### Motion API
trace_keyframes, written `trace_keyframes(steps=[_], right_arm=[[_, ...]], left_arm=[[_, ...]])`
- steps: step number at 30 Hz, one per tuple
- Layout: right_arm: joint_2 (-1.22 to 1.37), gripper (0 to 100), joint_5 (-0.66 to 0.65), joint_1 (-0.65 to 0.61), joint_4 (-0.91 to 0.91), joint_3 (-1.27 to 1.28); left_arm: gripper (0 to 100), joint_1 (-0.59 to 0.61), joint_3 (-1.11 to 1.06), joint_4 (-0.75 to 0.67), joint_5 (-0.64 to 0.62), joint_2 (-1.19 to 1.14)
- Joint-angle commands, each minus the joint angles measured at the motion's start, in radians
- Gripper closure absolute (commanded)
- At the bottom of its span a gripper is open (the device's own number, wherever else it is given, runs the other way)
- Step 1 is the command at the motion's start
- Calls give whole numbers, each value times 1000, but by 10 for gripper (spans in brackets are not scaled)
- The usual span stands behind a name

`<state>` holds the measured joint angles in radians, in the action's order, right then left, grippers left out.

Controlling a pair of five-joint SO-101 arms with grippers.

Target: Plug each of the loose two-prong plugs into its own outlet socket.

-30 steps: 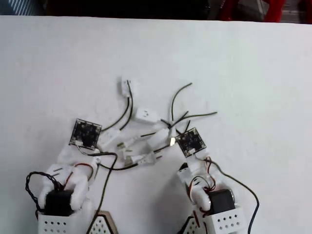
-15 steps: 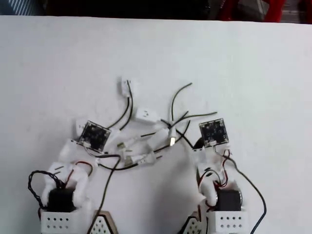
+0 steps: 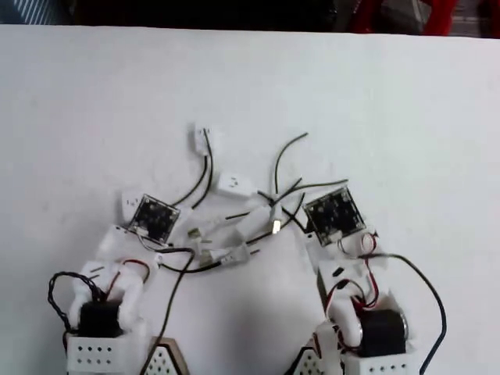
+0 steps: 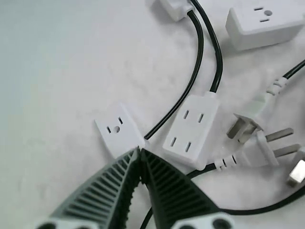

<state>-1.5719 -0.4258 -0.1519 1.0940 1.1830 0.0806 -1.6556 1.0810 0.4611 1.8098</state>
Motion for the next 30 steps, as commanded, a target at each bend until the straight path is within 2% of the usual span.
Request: trace_keyframes(steps=[1, 3, 6, 10, 14, 30], right_arm=[[259, 981, 3, -19, 8, -166], [397, 981, 20, -19, 12, -239], [576, 981, 121, -21, 12, -321], [780, 977, 190, -77, 12, -397], [955, 912, 258, -124, 12, -463], [1425, 897, 388, -196, 5, -684]], left_arm=[[976, 5, 8, -5, 9, 8], [976, 5, 8, -5, 9, 8], [976, 5, 8, -5, 9, 8], [976, 5, 6, -5, 9, 8], [976, 5, 6, -5, 9, 8], [976, 5, 6, -5, 9, 8]])
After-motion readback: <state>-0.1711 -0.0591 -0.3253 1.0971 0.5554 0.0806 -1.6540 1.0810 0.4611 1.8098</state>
